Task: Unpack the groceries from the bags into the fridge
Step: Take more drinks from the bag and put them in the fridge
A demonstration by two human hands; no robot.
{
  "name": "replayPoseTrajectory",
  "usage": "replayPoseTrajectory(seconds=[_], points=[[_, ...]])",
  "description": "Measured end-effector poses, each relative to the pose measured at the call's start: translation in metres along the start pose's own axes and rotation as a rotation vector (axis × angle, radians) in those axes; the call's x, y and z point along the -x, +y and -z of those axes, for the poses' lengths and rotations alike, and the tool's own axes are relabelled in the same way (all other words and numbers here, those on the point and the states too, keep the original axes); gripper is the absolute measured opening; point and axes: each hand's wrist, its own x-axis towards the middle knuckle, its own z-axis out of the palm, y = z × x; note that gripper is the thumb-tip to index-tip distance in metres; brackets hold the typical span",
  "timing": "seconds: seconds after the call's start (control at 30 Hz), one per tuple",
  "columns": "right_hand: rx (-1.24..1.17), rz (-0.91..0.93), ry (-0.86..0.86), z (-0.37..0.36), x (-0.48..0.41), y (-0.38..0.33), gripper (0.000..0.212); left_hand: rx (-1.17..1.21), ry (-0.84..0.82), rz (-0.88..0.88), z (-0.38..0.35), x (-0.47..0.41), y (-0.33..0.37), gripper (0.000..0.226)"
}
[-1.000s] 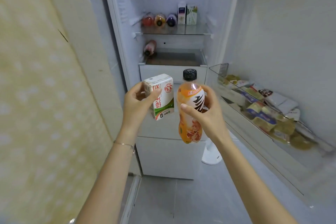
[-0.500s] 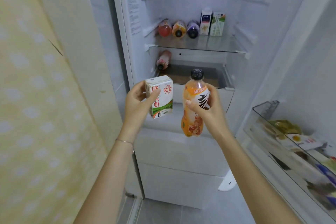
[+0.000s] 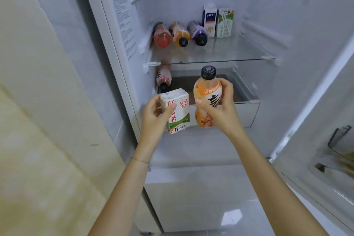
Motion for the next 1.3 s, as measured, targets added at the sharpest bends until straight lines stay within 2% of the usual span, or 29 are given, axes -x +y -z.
replayPoseTrajectory(seconds=[0.3,0.73,0.87,1.07,1.3], points=[[0.102,0.046,-0.037,-0.002,-0.046,0.018,0.074,0.089,0.006,0.064,-0.006,-0.027,-0.017,0.022],[0.097,0.129,-0.206,0.000,-0.091,0.062,0.077,0.009,0.017,0.116,-0.006,-0.045,-0.032,0.030],[0.161,0.149,-0.246,0.003,-0.103,0.079,0.081,0.011,0.034,0.130,-0.009,-0.047,-0.035,0.032],[0.260,0.233,-0.164,0.004,-0.110,0.099,0.078,0.027,0.076,0.129,-0.015,-0.048,-0.037,0.030],[0.291,0.191,-0.217,0.004,-0.100,0.115,0.078,0.053,0.125,0.099,-0.020,-0.053,-0.038,0.025]])
